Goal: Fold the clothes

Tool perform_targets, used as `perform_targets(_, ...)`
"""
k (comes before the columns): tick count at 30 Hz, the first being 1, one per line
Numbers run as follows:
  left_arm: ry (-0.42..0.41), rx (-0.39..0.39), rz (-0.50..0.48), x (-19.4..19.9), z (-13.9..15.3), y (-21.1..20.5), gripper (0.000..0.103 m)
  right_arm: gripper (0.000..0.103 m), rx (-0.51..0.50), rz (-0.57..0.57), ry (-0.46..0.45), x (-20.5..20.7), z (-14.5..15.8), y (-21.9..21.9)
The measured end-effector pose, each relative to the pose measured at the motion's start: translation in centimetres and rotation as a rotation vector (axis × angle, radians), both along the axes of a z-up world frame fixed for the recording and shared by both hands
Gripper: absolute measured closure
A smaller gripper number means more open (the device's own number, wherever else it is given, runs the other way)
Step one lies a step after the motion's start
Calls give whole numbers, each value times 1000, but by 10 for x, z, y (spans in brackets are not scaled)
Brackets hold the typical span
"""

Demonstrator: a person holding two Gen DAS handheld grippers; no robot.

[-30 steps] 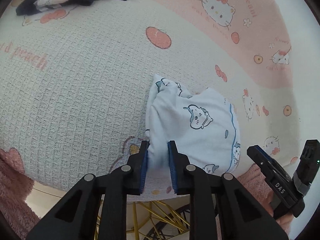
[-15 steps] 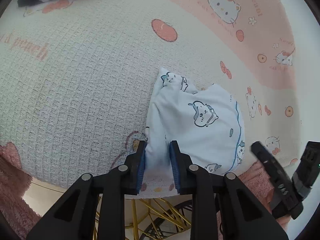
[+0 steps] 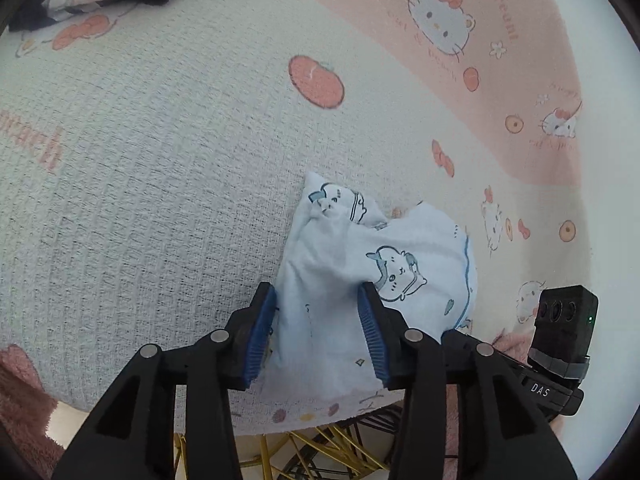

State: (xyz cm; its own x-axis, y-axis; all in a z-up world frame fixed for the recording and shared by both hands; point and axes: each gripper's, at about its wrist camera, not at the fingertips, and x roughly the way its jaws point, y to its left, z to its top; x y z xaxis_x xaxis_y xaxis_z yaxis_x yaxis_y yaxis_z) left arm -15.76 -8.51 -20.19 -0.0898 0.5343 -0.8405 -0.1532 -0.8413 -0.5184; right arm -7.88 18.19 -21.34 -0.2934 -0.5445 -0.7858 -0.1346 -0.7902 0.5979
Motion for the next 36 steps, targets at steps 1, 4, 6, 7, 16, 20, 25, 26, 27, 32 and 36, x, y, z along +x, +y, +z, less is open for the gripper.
perform_targets(1, 18, -14, -9, 2, 1, 3, 56, 48, 12, 0, -7, 1, -4, -3)
perform_targets(4, 47, -41, -31, 5, 0, 11, 55, 46, -21, -24, -16, -1, -8, -2)
perform_targets(6, 60, -60, -67, 6, 1, 19, 55, 45, -8, -17, -8, -1, -7, -6)
perform_targets(7, 65, -66, -89, 7, 1, 23, 66, 48, 16, 0, 2, -1, -5, -11)
perform_targets(16, 13, -29, -54, 3, -10, 18, 75, 52, 52, 14, 34, -3, 8, -15)
perform_targets(20, 100, -82, -102, 15, 20, 34, 87, 63, 79, 5, 70, -4, 37, -3)
perform_targets(25, 189, -30, -159, 18, 73, 70, 87, 66, 113, -7, 116, -5, 74, 12)
perform_targets(26, 205, -17, -173, 15, 83, 80, 87, 66, 119, -9, 125, -5, 82, 15)
perform_targets(27, 221, -4, -186, 12, 93, 90, 87, 66, 126, -11, 134, -5, 89, 18)
perform_targets(32, 269, 56, -300, -13, 134, 145, 87, 66, 159, -60, 183, 1, 126, 51)
perform_targets(36, 292, 79, -383, -34, 160, 238, 87, 66, 248, -131, 194, -10, 149, 108)
